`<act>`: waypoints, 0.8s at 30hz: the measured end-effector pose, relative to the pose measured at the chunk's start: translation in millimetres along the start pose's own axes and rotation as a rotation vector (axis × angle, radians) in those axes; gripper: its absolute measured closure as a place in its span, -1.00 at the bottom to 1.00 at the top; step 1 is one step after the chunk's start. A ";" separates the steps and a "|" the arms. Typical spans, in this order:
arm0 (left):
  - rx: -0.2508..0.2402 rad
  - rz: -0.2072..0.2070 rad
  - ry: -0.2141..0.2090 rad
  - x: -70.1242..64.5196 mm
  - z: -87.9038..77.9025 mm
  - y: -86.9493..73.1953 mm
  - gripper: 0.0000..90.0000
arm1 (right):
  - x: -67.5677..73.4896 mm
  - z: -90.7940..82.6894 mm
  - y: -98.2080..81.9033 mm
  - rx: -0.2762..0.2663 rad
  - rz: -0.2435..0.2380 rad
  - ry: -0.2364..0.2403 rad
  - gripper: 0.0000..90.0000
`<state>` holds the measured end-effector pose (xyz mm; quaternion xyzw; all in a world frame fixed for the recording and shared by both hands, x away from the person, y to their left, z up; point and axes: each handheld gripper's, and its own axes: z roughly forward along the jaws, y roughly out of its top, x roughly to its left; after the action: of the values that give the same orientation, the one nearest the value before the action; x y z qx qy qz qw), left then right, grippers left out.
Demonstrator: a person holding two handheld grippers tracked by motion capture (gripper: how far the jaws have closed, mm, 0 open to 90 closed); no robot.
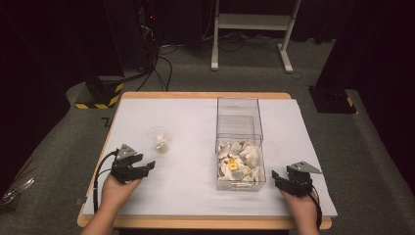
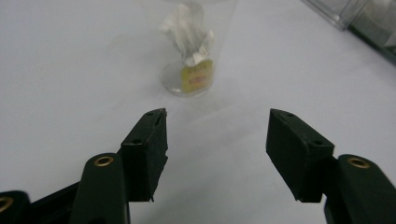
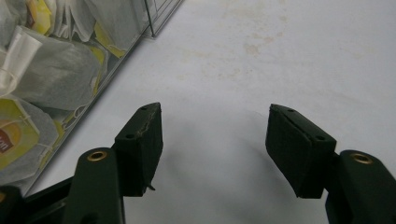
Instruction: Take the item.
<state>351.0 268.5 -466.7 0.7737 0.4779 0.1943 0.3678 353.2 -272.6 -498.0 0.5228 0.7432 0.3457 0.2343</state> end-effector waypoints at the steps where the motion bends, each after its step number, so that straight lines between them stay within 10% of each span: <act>1: 0.000 -0.003 -0.003 0.7 0.8 -2.3 -0.17 | 0.0 -0.6 0.1 -0.001 0.000 0.002 -0.19; 24: 0.021 0.014 0.061 7.4 11.0 -39.8 -0.36 | 23.6 -25.6 0.3 -0.048 -0.038 0.006 -0.21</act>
<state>337.8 281.6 -504.4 0.7743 0.4857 0.2156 0.3436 327.0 -257.3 -480.8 0.5017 0.7451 0.3605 0.2512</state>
